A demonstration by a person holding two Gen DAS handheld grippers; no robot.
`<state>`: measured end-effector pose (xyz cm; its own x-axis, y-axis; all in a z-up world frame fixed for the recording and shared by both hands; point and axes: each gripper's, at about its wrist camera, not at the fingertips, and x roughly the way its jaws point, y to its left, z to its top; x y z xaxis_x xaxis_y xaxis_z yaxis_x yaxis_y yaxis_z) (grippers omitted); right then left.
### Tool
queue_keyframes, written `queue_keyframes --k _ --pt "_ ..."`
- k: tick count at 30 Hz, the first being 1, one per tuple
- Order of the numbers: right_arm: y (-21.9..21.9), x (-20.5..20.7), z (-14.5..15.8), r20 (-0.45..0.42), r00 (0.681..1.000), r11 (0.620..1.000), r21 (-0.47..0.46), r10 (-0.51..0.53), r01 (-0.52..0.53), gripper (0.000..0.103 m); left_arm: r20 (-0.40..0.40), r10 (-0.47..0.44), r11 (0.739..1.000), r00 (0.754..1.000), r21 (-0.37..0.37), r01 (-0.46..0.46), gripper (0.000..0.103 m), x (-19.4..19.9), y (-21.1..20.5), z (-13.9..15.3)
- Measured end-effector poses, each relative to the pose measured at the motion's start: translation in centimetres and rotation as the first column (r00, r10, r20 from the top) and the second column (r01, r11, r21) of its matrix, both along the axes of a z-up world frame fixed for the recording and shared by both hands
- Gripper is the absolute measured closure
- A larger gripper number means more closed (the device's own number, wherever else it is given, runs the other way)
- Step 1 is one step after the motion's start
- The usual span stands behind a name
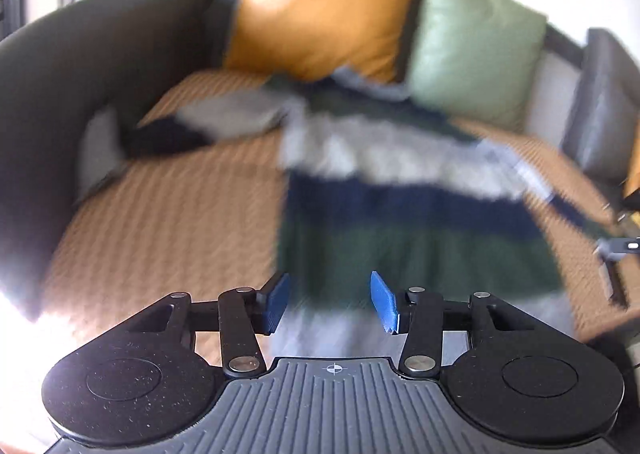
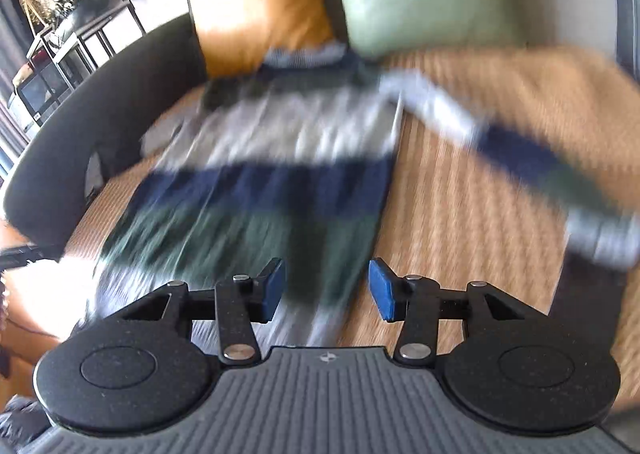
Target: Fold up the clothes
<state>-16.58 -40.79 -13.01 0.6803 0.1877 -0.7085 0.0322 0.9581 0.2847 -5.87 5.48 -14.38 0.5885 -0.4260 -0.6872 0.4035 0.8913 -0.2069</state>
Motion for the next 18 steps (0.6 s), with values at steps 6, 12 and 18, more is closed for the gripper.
queue_keyframes --k 6,12,18 --pt "-3.7 4.7 0.6 0.065 0.997 0.995 -0.097 -0.032 0.038 0.051 0.005 -0.095 0.994 0.996 -0.056 0.095 0.043 9.2 -12.3 1.3" --pt "-7.9 5.4 -1.7 0.029 0.998 0.984 -0.164 -0.060 0.064 0.048 -0.081 -0.173 0.984 0.982 -0.047 0.170 0.036 19.7 -26.0 -0.6" --pt "-12.1 5.1 -4.2 -0.032 0.994 0.968 -0.233 -0.108 0.097 0.048 -0.157 -0.176 0.979 0.972 0.075 0.190 0.036 26.7 -37.0 -5.5"
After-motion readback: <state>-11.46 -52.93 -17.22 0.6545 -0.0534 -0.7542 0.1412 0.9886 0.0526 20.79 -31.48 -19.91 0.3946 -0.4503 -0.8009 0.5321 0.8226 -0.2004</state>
